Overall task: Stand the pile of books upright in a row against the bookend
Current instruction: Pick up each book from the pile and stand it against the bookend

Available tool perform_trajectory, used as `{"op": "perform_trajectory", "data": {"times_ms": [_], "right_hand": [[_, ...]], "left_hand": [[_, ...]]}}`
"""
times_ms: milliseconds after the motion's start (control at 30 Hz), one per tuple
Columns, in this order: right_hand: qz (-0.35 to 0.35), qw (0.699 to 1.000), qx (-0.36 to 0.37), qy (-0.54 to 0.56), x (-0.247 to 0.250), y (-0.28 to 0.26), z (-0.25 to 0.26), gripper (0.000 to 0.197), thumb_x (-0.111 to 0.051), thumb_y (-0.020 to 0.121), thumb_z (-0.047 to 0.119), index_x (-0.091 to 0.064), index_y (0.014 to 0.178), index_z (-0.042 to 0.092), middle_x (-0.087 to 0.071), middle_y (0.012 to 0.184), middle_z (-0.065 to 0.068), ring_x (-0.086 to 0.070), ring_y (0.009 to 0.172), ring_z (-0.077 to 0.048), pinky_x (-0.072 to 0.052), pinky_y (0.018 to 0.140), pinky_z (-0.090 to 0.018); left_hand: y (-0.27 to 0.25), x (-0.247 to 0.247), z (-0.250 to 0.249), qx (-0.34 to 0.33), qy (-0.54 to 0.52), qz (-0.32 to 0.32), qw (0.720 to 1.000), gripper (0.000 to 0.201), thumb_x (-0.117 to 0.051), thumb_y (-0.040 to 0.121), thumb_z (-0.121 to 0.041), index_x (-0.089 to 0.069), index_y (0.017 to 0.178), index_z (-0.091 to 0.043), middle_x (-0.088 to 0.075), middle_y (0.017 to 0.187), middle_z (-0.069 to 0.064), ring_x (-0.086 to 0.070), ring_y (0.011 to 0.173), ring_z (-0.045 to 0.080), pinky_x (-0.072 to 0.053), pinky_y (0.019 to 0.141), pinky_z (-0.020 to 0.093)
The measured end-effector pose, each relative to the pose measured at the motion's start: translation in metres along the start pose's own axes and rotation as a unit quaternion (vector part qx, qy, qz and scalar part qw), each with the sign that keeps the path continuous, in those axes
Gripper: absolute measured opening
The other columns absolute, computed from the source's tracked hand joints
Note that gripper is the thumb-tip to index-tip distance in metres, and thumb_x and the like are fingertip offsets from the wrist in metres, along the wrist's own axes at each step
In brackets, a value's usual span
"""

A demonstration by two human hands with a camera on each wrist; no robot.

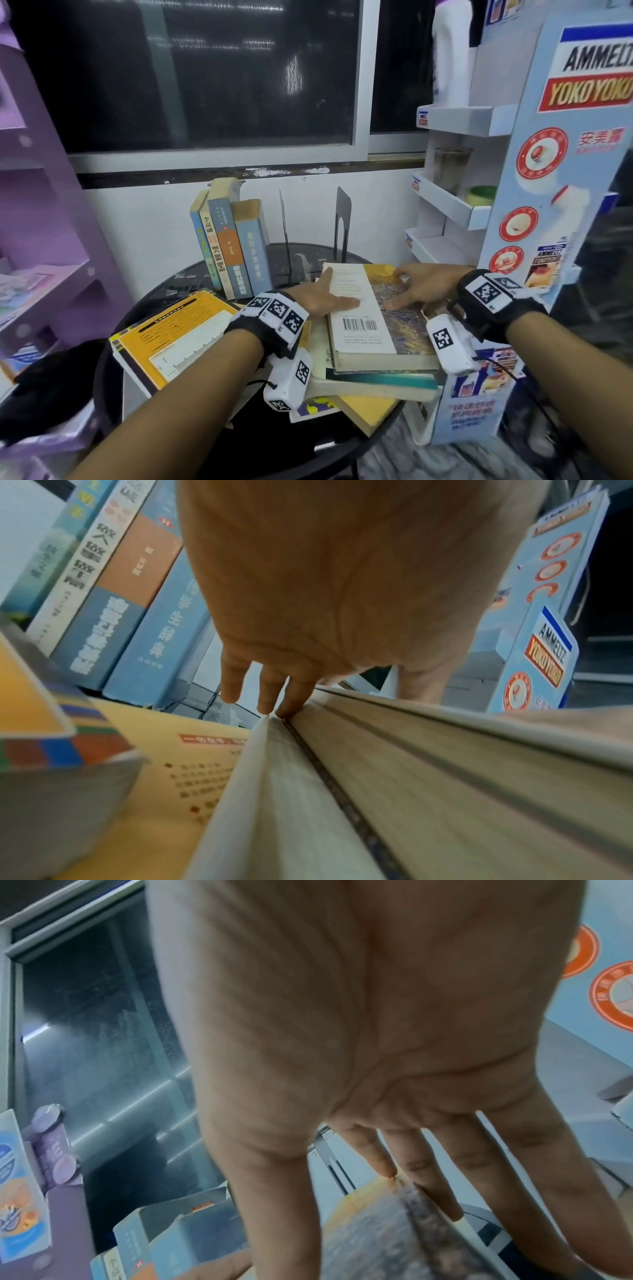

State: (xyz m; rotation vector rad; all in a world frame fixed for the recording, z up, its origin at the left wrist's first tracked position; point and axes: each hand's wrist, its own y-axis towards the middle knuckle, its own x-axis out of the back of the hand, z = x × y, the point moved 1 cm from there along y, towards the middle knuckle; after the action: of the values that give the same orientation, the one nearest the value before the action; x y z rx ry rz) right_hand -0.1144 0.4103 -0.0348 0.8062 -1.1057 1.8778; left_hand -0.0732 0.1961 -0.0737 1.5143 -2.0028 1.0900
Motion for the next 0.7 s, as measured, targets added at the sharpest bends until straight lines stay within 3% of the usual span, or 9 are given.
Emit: {"op": "perform_trajectory", "data": {"times_ms": [167, 300, 400, 500, 600, 700], "right_hand": [[0.003, 1.000, 0.010, 0.021, 0.001, -0.002, 0.004, 0.080, -0.081, 0.073, 0.033, -0.038, 0.139, 0.018, -0.058, 0.119, -0.003, -0.064, 0.102, -0.025, -0.054, 0.091, -0.045], [-0.027, 0.999, 0.021, 0.041, 0.003, -0.002, 0.008, 0.095, -0.085, 0.068, 0.033, -0.031, 0.144, 0.019, -0.056, 0.127, -0.007, -0.066, 0.100, -0.028, -0.055, 0.087, -0.048], [-0.045, 0.996, 0.035, 0.070, 0.006, -0.003, 0.012, 0.088, -0.085, 0.068, 0.028, -0.037, 0.142, 0.017, -0.062, 0.119, -0.003, -0.066, 0.097, -0.025, -0.055, 0.086, -0.048], [-0.072, 0.992, 0.040, 0.097, 0.008, -0.006, 0.017, 0.079, -0.084, 0.070, 0.018, -0.042, 0.137, 0.015, -0.063, 0.107, -0.001, -0.067, 0.089, -0.027, -0.055, 0.084, -0.051], [-0.098, 0.986, 0.049, 0.122, 0.009, -0.008, 0.021, 0.066, -0.084, 0.070, 0.010, -0.046, 0.125, 0.012, -0.059, 0.096, 0.005, -0.063, 0.077, -0.019, -0.056, 0.079, -0.048], [-0.114, 0.981, 0.063, 0.142, 0.010, -0.008, 0.027, 0.065, -0.088, 0.063, 0.009, -0.049, 0.114, 0.016, -0.067, 0.100, -0.001, -0.066, 0.084, -0.024, -0.057, 0.078, -0.053]], "left_hand": [[0.000, -0.002, 0.002, -0.026, -0.064, -0.018, 0.997, 0.103, -0.061, 0.088, -0.048, 0.014, 0.152, -0.020, -0.048, 0.145, 0.003, -0.049, 0.128, 0.023, -0.034, 0.112, 0.038], [-0.003, -0.002, 0.000, -0.086, -0.179, -0.036, 0.979, 0.090, -0.064, 0.091, -0.020, 0.001, 0.153, -0.020, -0.053, 0.139, 0.004, -0.057, 0.115, 0.020, -0.045, 0.102, 0.036], [-0.004, -0.002, -0.002, -0.115, -0.237, -0.058, 0.963, 0.089, -0.063, 0.090, -0.011, -0.002, 0.153, -0.028, -0.056, 0.136, 0.005, -0.063, 0.111, 0.021, -0.053, 0.092, 0.039], [-0.006, 0.001, -0.006, -0.140, -0.272, -0.080, 0.949, 0.084, -0.060, 0.091, -0.003, -0.008, 0.150, -0.031, -0.056, 0.135, 0.003, -0.062, 0.108, 0.021, -0.057, 0.082, 0.033], [-0.008, 0.004, -0.008, -0.157, -0.293, -0.100, 0.938, 0.091, -0.060, 0.090, 0.001, -0.004, 0.152, -0.034, -0.053, 0.138, 0.002, -0.059, 0.116, 0.023, -0.052, 0.094, 0.046], [-0.010, 0.010, -0.011, -0.161, -0.297, -0.125, 0.933, 0.099, -0.061, 0.087, 0.003, 0.000, 0.152, -0.039, -0.052, 0.140, 0.001, -0.059, 0.117, 0.022, -0.050, 0.095, 0.051]]}}
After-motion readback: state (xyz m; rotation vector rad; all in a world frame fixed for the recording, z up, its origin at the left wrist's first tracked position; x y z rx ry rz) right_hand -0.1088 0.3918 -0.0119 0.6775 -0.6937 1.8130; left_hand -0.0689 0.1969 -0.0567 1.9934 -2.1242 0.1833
